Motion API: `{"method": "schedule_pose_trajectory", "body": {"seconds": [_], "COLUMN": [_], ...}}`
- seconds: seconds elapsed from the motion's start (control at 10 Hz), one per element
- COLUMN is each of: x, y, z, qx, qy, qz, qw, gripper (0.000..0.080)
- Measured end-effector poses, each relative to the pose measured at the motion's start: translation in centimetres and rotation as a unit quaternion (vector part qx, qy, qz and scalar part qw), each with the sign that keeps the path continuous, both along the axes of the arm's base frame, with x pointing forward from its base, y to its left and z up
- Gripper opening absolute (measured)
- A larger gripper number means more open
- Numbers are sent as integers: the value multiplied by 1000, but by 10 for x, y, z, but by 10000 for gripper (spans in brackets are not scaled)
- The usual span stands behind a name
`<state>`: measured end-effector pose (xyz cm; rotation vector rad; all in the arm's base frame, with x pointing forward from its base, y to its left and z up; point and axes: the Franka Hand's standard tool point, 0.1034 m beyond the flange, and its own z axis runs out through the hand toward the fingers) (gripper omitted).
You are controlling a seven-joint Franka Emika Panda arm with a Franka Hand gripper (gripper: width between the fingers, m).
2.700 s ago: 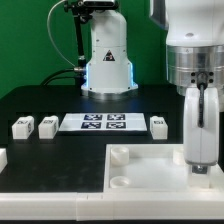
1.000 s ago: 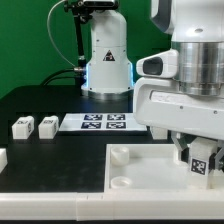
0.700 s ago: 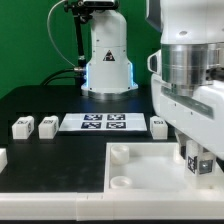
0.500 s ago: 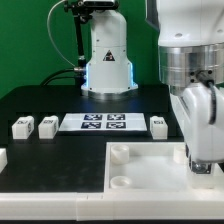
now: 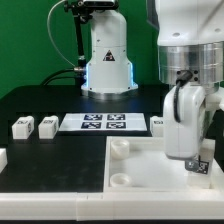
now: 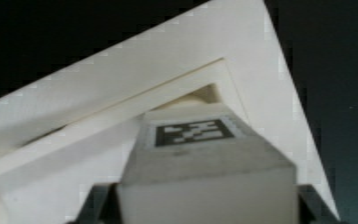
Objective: Assemble one leg
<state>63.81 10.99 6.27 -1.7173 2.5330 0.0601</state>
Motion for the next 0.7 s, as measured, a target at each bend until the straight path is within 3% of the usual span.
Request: {"method": "schedule_pose_trajectory", "body": {"seconds": [0.1,0.2,0.3,0.4,0.6,0.7], "x": [0,0,0,-3,-17,-21], "y": [0,1,7,13,30,33], "z": [0,1,8,22,49,50], "qx": [0,0,3,8,19,21], "qy": [0,-1,-5,-10,-18,-12], "qz": [1,3,10,15,18,22], "qw": [1000,1000,1000,1000,999,999], "gripper": [379,379,557,621,645,648]}}
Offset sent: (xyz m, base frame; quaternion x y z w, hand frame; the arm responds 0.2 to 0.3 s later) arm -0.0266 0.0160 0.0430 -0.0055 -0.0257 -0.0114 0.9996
